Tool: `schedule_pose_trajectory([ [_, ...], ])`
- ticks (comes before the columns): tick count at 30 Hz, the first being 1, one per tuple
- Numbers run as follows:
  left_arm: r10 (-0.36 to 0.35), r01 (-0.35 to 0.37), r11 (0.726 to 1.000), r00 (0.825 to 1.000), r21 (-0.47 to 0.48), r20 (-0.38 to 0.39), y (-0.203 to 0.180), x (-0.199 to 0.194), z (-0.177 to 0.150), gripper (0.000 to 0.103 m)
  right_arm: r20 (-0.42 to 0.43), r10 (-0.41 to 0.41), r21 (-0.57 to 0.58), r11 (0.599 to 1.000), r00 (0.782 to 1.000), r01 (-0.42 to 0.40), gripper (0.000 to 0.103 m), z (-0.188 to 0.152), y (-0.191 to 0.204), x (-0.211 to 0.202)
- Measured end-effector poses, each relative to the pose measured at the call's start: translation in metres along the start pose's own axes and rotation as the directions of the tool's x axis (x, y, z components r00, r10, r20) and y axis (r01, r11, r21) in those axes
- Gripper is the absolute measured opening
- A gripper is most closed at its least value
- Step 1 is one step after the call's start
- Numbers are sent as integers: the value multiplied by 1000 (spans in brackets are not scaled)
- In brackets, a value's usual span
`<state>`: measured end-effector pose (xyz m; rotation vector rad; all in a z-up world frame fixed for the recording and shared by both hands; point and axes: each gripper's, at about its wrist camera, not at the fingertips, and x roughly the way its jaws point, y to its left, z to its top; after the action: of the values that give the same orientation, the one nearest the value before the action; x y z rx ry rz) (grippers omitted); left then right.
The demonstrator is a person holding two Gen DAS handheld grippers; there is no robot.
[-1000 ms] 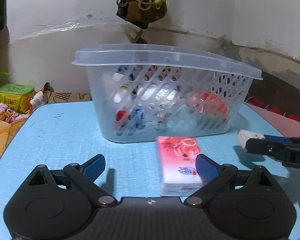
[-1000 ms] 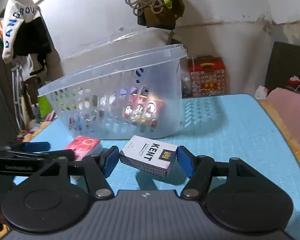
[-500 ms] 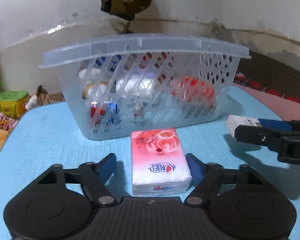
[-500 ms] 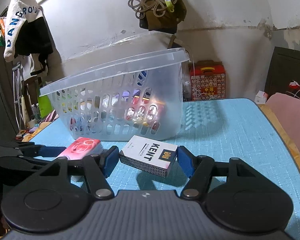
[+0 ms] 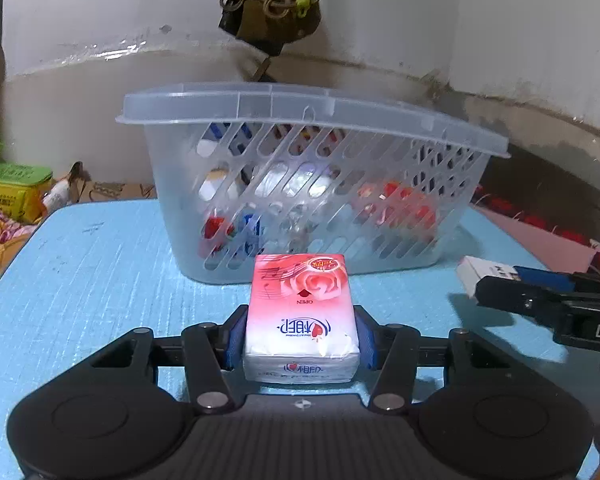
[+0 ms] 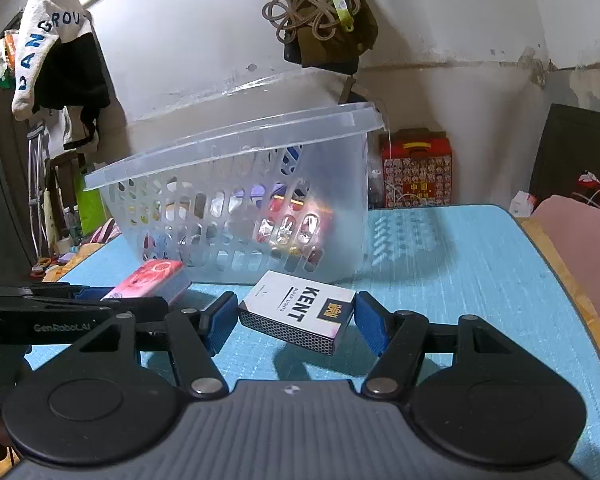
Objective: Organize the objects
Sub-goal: 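Grasp the pink tissue pack with the left gripper while the right grasps the white KENT box, then lift both held items over the clear basket and open both grippers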
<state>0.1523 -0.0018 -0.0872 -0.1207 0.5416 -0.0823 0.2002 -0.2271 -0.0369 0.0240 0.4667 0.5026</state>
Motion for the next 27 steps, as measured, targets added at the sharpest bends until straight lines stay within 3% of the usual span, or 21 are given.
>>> schedule_pose_trajectory([
  [27, -21, 22, 1000, 993, -9, 116, 6, -18, -6, 57, 45, -1, -26, 1000, 999, 3, 67, -2, 4, -5],
])
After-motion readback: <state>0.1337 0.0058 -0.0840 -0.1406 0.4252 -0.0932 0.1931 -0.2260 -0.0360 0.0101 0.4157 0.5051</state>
